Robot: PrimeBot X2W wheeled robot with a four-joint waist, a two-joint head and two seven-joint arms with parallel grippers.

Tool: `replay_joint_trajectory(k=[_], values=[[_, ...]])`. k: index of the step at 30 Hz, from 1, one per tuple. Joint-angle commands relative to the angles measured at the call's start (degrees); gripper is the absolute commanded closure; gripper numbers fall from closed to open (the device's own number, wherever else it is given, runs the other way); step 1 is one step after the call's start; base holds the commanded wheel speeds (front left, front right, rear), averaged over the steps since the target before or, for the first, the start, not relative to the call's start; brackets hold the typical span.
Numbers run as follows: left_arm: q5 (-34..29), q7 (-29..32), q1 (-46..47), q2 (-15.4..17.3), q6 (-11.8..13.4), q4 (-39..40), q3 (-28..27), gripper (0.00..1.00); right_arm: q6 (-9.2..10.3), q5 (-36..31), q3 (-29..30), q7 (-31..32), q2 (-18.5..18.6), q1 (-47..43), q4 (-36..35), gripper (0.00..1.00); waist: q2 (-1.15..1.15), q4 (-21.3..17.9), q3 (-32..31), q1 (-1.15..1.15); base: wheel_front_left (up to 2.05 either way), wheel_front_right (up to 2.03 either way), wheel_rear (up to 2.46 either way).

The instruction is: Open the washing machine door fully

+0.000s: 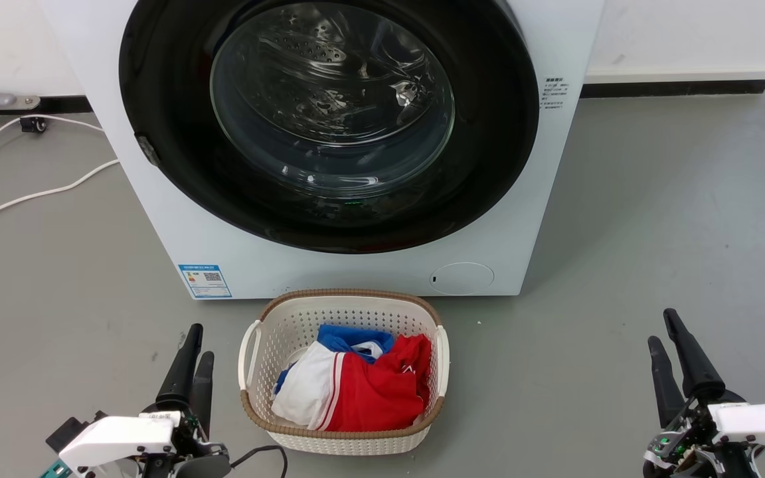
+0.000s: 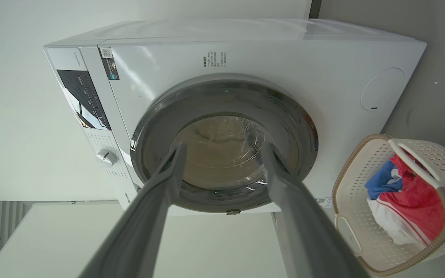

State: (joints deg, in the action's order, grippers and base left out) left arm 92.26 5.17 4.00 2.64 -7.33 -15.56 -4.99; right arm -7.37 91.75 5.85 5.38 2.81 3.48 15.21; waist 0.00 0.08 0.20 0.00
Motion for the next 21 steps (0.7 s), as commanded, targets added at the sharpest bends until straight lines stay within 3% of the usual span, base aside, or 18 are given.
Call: replay_joint_trajectory(k=[1,21], values=[[-0.45,-0.84,1.14,0.14,-0.07,1.55,0.89,0.0,-0.02,-0.67,-0.6,-0.76,0.13,0.7,-1.66,0.0,0.0,0.08,0.01,0.0,0.0,0.0,0.0],[-8.44,-5.71,0.35,0.18,-0.1,6.26,5.11,0.0,-0.05,-4.24,-4.01,-5.53,0.79,-0.31,-5.03,0.0,0.0,0.71,-0.08,0.0,0.0,0.0,0.0]])
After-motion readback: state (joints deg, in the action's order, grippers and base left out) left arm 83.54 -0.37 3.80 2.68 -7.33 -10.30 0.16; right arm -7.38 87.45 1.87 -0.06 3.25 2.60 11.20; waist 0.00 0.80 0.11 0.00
